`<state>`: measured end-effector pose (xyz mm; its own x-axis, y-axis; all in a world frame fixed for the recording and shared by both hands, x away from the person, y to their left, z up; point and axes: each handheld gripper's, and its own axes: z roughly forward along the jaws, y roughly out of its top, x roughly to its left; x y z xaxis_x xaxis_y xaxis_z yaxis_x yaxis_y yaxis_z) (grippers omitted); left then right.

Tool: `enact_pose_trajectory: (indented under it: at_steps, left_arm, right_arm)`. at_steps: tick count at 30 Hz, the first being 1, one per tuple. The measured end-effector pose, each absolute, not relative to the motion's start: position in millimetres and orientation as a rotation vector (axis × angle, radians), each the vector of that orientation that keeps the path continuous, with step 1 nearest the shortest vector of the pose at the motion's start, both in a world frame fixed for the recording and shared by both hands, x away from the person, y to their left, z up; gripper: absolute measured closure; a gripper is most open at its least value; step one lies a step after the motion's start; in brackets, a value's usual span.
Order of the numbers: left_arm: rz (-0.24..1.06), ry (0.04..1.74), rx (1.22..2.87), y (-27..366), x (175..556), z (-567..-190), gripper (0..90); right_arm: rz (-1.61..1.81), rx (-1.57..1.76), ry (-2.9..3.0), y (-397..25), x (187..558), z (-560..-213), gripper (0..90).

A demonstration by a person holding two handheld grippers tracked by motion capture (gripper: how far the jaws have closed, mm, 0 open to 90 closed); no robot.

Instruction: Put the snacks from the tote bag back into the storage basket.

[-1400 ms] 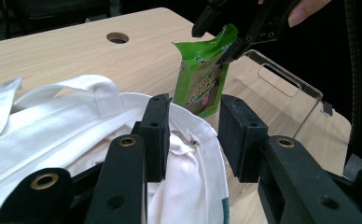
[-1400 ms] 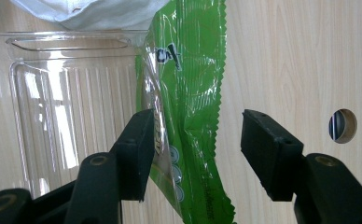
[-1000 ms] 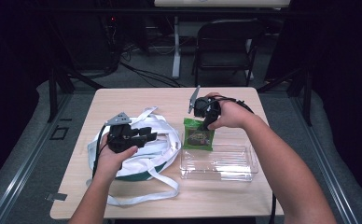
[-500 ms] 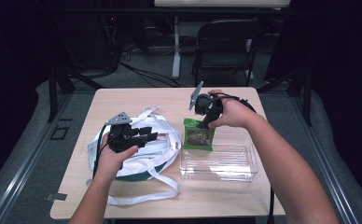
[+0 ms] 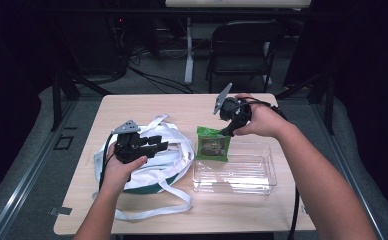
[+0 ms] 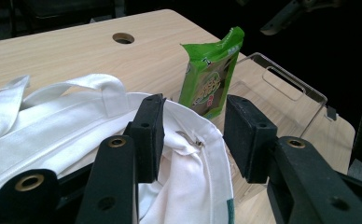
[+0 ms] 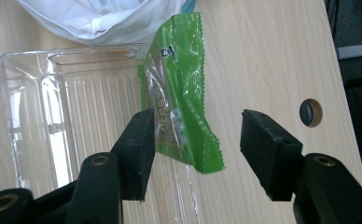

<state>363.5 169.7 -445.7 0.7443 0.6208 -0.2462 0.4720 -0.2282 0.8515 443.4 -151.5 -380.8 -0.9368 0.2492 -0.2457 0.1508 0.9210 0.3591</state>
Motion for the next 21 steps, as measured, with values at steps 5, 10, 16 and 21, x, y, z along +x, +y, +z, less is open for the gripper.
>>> enact_pose_trajectory:
  at_steps: [5,10,16,21]
  left_arm:
    - [0.174,0.85,1.877,171.0,364.1,-446.2,58.1]
    - [0.188,0.86,1.87,175.1,364.1,-445.1,58.1]
    - [0.187,0.877,1.855,179.5,364.3,-443.7,58.1]
    - [0.195,0.88,1.857,182.1,365.0,-443.2,58.1]
  right_arm:
    - [0.503,0.3,2.786,-160.1,433.4,-373.4,45.1]
    - [0.516,0.332,2.78,-172.0,423.2,-366.6,46.2]
    - [0.579,0.408,2.749,-191.2,408.7,-365.1,47.2]
    - [0.628,0.457,2.721,-202.3,397.5,-365.6,47.2]
